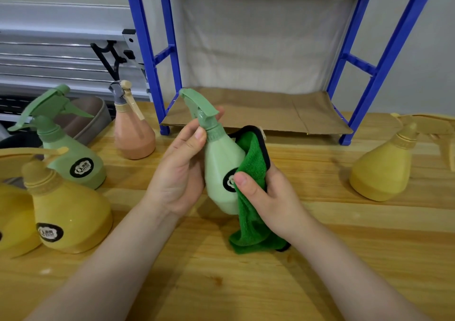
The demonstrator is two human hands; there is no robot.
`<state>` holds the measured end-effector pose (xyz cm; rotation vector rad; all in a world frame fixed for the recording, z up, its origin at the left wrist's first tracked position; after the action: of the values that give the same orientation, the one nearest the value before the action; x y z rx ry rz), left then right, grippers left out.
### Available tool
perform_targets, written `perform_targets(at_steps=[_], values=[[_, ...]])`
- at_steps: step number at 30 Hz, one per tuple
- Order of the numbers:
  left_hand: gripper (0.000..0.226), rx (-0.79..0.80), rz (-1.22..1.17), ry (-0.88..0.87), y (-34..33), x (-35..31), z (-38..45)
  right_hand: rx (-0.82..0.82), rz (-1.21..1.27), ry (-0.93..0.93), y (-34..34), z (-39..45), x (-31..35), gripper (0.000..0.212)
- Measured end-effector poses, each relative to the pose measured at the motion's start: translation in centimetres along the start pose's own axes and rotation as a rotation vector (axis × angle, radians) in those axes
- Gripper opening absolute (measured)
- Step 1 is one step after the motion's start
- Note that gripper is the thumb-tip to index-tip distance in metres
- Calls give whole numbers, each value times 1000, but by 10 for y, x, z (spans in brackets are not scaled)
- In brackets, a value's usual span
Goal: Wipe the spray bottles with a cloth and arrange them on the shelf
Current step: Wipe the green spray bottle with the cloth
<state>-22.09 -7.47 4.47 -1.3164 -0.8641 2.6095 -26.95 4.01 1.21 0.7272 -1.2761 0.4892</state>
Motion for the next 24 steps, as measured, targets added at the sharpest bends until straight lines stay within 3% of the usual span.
perform_targets(at_steps=[4,9,12,18,22,24], values=[[27,-67,-96,-20,9,-4,2,16,30,1,-2,-1,-1,67],[24,-162,-301,-5,16,-1,3,45,106,-50,-4,-1,-6,91],[25,-178,-305,-3,18,0,3,64,158,-81,-8,0,-9,90],[25,-158,-94,13,23,-1,7,118,293,-180,-11,1,-15,73],[22,-188,132,32,35,-5,11,-23,274,-180,6,3,-15,74],[22,-205,194,40,36,-4,10,-141,124,-144,19,2,-10,76]])
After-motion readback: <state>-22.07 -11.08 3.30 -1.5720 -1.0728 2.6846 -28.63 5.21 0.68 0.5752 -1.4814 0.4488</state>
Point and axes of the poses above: each hand's wrist, its own z-axis towards the middle knuckle, its own y-axis out of the back of the hand, x = y × z, the point moved 10 cm from there along z, towards the middle knuckle, and after that the axes turned 10 degrees about -y, right-handed, at the moved point
